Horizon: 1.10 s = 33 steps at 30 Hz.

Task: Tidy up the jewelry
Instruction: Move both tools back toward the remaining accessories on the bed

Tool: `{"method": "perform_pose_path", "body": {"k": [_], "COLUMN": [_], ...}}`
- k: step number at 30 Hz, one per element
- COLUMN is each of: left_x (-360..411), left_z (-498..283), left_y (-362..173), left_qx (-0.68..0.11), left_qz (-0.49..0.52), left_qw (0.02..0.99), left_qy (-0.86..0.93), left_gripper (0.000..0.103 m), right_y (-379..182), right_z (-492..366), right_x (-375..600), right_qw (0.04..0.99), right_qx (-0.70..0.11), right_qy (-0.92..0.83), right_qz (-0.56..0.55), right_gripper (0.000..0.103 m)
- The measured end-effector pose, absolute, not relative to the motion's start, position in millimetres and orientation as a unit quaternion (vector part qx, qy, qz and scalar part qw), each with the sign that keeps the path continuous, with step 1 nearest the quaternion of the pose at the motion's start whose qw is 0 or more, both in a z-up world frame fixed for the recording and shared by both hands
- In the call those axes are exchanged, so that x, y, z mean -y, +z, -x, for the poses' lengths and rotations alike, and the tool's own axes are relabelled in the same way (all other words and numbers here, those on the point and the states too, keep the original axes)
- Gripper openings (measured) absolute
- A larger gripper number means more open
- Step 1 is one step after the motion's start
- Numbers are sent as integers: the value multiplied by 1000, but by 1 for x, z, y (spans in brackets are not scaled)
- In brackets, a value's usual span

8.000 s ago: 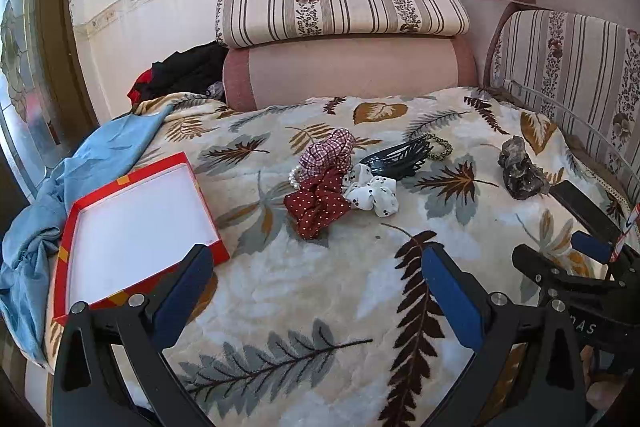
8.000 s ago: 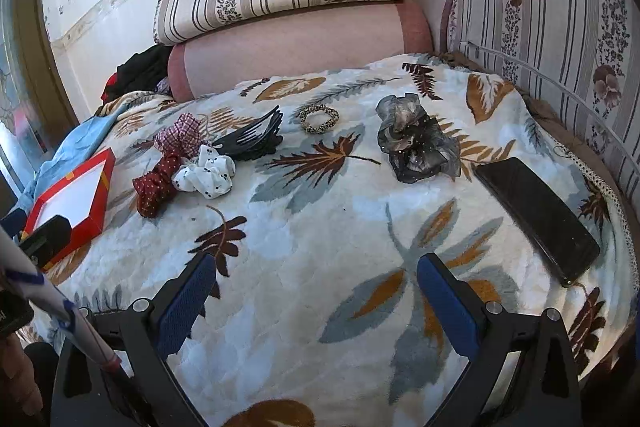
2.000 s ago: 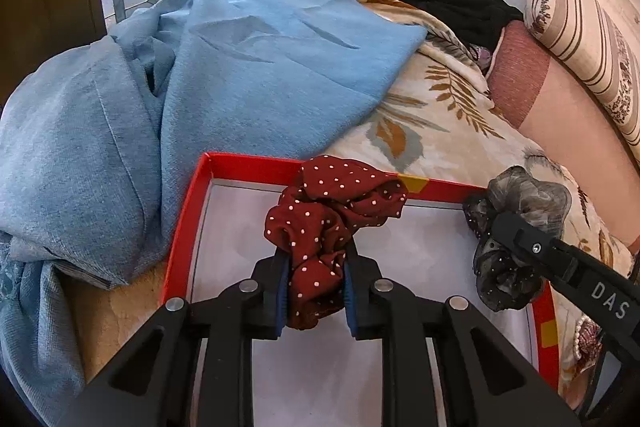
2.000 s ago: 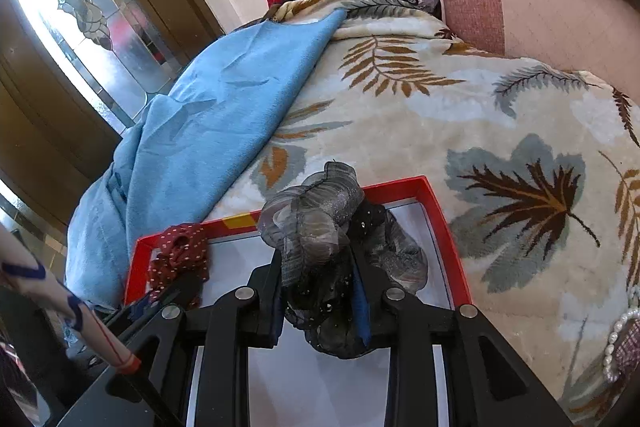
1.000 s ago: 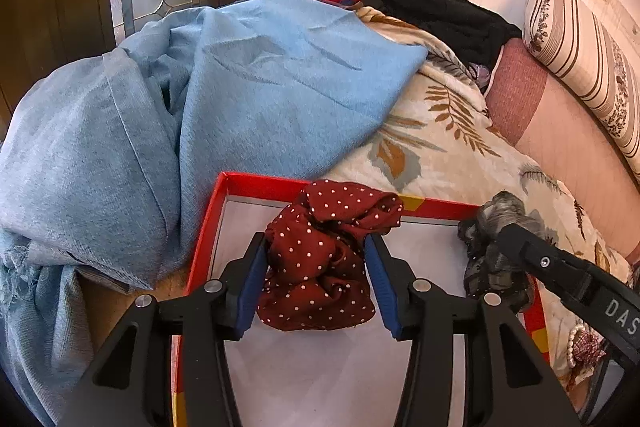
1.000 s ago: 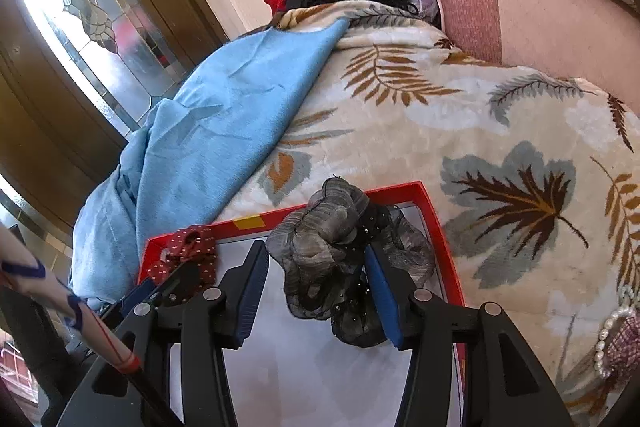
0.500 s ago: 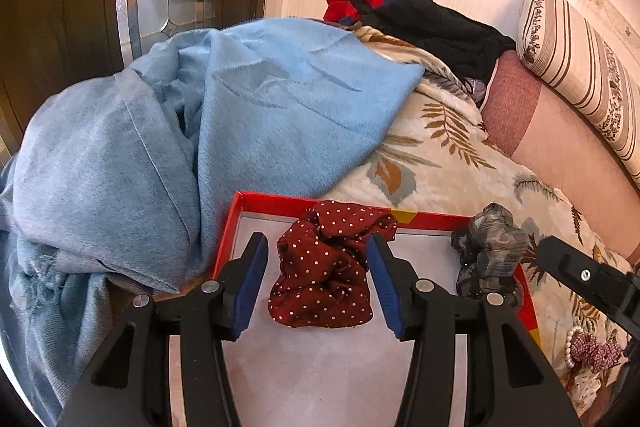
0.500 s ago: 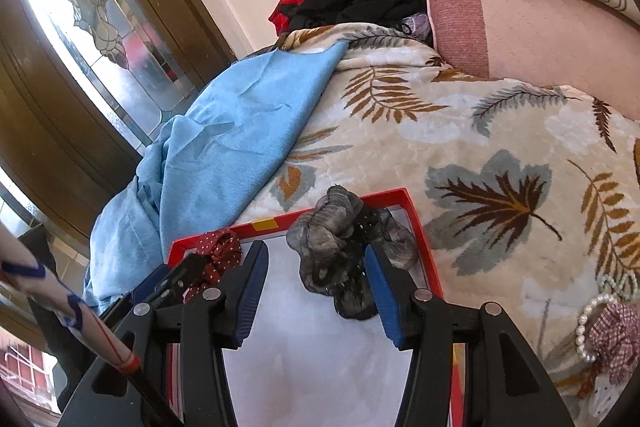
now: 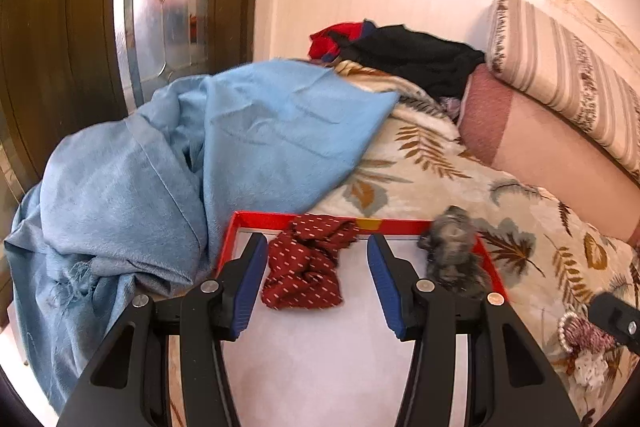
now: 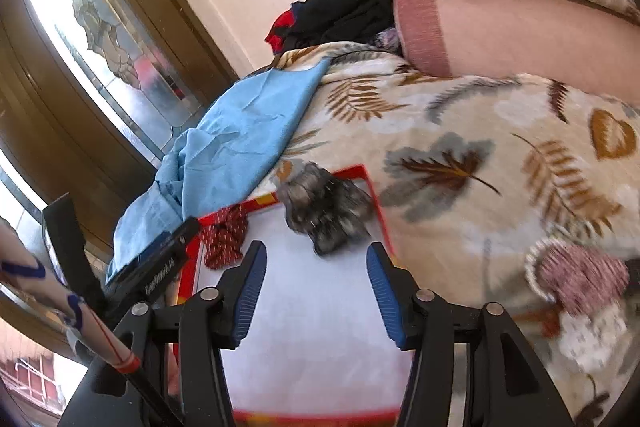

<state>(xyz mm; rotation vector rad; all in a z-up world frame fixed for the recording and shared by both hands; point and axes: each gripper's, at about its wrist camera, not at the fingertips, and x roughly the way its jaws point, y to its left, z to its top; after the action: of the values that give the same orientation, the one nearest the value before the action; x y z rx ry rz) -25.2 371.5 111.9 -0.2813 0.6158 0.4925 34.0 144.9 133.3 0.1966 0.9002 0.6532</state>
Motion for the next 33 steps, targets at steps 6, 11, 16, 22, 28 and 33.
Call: {"method": "perform_pose_path", "body": {"k": [6,11,16,22,28,33], "left_x": [-322,-259,-195,-131,-106,-96], "left_z": [47,68,78,84,71,48], "left_y": [126,132,137,141,134,117], "left_qx": [-283,-287,-299,-325,-350,-380], "left_qz": [133,124,95,83,68,65], "left_qw": [930,940,946,942,934,922], "left_qy": [195,137,80,2,-21,-30], "left_gripper": [53,56,56,57,59,60], "right_y": [129,126,126,119,101,82], "right_z": [11,41,51,60,57,47], "right_x": [-74,2,88,163,193,200], "right_qw": [849,866,878,881,873,871], "right_qx": [-421,-408,-392,-375,-375,-377], "right_qy": [298,265,218,177,166,163], "right_qz": [-113,-118,-167,-227,-264,-270], "right_gripper": [58,58,60,61,62,62]}}
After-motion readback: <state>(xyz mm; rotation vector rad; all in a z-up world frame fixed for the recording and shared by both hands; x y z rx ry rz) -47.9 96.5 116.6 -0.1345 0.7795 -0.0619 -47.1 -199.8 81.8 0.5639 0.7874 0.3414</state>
